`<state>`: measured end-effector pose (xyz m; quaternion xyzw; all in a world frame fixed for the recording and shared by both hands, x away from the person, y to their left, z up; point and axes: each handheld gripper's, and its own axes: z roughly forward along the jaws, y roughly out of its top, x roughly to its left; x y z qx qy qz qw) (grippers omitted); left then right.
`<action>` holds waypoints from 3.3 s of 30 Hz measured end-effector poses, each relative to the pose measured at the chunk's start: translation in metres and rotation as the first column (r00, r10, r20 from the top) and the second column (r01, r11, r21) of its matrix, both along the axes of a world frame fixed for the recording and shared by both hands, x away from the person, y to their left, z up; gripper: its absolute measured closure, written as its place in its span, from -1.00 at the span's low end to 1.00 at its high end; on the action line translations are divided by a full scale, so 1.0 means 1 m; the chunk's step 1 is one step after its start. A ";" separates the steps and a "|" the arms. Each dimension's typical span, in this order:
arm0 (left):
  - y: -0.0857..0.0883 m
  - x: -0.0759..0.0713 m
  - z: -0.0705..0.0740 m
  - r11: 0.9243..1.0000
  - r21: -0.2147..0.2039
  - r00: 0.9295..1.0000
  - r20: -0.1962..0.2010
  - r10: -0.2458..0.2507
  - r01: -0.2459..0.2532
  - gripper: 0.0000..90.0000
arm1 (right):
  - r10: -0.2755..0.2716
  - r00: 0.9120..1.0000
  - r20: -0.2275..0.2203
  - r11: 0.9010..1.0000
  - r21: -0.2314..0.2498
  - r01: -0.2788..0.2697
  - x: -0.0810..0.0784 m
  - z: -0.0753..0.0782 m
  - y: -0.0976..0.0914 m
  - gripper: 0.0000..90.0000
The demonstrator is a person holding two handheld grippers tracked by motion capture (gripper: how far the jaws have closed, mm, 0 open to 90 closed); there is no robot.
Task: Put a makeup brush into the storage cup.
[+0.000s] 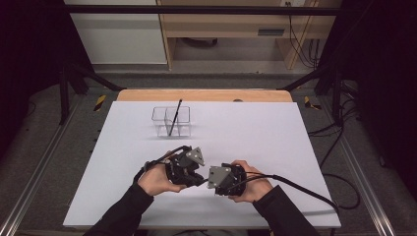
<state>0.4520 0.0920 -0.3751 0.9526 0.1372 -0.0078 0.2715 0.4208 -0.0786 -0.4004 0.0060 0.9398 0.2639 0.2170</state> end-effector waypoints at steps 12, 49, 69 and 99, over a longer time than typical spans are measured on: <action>-0.001 0.000 -0.001 0.999 0.024 0.999 0.004 -0.031 0.031 0.86 | 0.010 1.000 -0.020 1.000 0.004 -0.010 0.000 -0.001 0.000 0.65; 0.034 0.011 0.015 0.975 -0.157 0.976 0.126 0.180 -0.160 0.01 | -0.030 0.997 -0.072 0.999 0.029 0.033 0.010 -0.007 -0.007 0.86; 0.084 0.006 -0.002 0.855 -0.364 0.885 0.142 0.443 -0.370 -0.61 | -0.227 0.967 -0.119 0.957 0.159 0.244 0.024 -0.006 -0.043 0.86; 0.082 -0.007 -0.025 0.725 -0.538 0.830 0.079 0.551 -0.430 -0.68 | -0.296 0.921 -0.253 0.816 0.435 0.381 0.020 -0.025 -0.066 0.86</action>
